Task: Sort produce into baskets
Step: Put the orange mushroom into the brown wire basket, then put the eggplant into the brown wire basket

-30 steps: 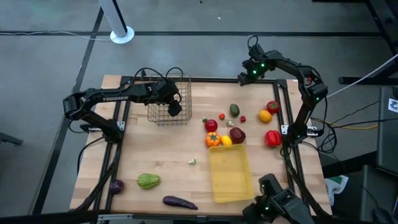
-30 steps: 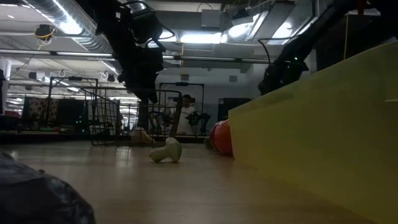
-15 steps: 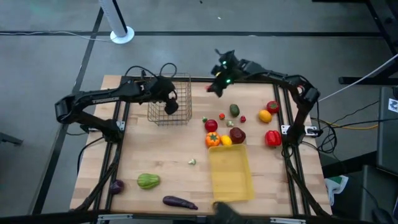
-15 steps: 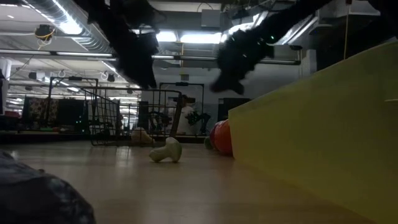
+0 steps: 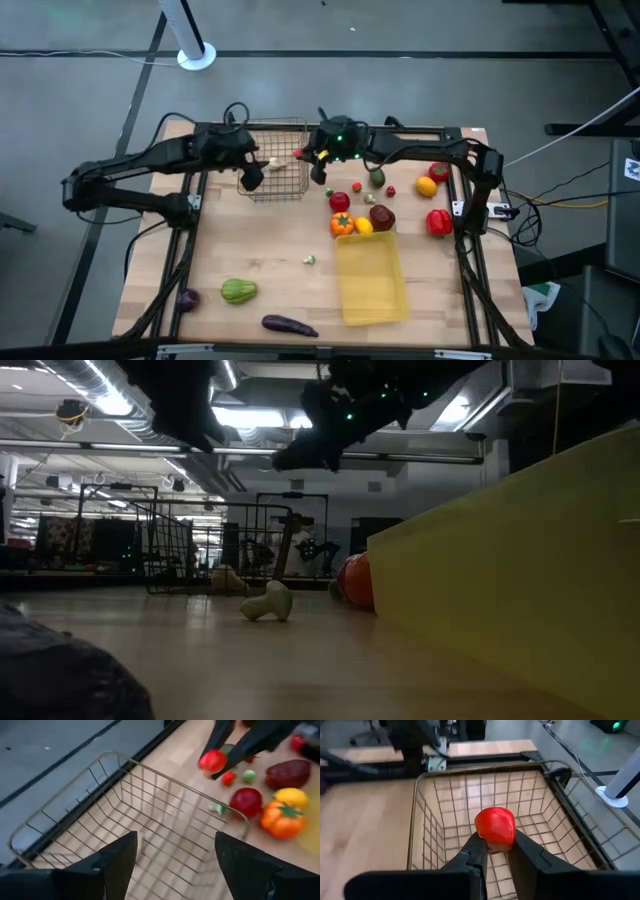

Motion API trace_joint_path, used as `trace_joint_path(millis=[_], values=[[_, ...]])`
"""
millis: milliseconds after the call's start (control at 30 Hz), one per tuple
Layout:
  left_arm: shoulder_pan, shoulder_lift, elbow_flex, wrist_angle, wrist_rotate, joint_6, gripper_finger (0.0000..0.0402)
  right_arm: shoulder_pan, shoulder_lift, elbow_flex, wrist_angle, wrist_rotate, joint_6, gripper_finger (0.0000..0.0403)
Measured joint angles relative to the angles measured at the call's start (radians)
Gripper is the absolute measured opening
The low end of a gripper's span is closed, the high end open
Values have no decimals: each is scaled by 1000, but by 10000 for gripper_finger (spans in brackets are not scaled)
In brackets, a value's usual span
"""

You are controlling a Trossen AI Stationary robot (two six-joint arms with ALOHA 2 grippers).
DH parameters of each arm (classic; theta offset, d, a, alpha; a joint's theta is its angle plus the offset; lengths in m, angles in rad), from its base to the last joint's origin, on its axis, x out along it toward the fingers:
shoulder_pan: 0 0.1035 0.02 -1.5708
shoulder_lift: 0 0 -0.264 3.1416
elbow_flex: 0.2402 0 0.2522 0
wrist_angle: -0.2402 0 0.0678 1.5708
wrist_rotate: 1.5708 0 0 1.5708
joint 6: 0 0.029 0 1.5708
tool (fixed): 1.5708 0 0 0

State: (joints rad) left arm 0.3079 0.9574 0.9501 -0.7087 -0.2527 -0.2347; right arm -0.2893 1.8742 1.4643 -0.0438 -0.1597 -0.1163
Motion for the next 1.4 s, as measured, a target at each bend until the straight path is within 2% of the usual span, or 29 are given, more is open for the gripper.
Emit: trace_joint_path(millis=[233,367,567,733,867,1033,1167,1400], values=[[-110,-31,0,-104,13,-55,263,30,59,0,46,56,-23,60],[-189,-26,0,-133,79,-79,263,29,61,-1,40,52,-22,66],[-338,-26,0,-155,183,-270,263,28,60,-1,42,51,-17,141],[-483,-16,0,-182,200,-473,263,28,60,-1,39,45,12,204],[-593,12,0,-186,200,-615,263,28,60,-1,36,45,14,228],[-705,84,0,-184,200,-745,263,28,60,-1,25,45,14,234],[-772,168,0,-105,200,-783,263,27,60,-1,14,45,14,234],[-881,370,0,200,200,-708,263,27,33,-1,-30,47,-10,234]])
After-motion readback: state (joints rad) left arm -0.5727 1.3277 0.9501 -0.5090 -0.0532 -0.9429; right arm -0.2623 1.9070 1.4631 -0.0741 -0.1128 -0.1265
